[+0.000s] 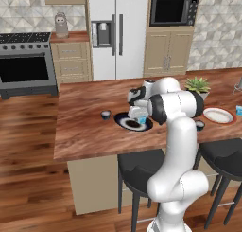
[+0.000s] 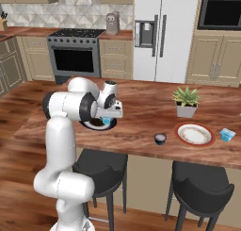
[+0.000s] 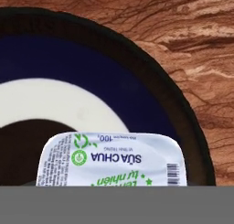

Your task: Place two yogurt containers on each plate.

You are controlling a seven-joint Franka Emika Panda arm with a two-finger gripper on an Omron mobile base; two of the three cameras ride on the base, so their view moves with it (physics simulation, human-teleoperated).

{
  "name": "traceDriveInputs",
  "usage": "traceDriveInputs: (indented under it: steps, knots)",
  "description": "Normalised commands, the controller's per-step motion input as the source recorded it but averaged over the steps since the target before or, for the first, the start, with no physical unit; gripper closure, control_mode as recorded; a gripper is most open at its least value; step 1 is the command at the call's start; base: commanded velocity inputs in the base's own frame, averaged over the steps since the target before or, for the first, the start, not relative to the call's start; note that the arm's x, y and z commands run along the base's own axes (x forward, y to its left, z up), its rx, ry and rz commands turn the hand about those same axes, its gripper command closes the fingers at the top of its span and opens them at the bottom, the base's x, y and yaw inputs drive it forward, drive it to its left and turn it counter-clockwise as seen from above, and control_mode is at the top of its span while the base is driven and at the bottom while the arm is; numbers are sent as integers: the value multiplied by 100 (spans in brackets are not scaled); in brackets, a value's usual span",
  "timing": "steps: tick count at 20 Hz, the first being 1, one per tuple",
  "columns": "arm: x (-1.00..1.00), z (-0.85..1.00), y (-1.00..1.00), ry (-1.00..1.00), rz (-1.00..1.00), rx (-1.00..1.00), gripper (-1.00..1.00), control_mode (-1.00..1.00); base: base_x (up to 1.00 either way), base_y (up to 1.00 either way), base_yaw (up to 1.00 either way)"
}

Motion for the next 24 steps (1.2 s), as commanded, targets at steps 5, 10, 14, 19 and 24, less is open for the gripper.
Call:
traceDriveInputs:
  steps: [5, 10, 14, 19, 24]
  knots:
    - [0, -3, 5, 0, 1, -1, -100, -100, 0, 0, 0]
    - [-17, 16, 5, 0, 0, -1, -100, -100, 0, 0, 0]
    - [-39, 40, 0, -1, 0, -2, -100, -100, 0, 0, 0]
    - [-32, 41, 0, 0, 0, 0, -100, -100, 0, 0, 0]
    - [-41, 38, 0, -2, 0, -2, -100, -100, 0, 0, 0]
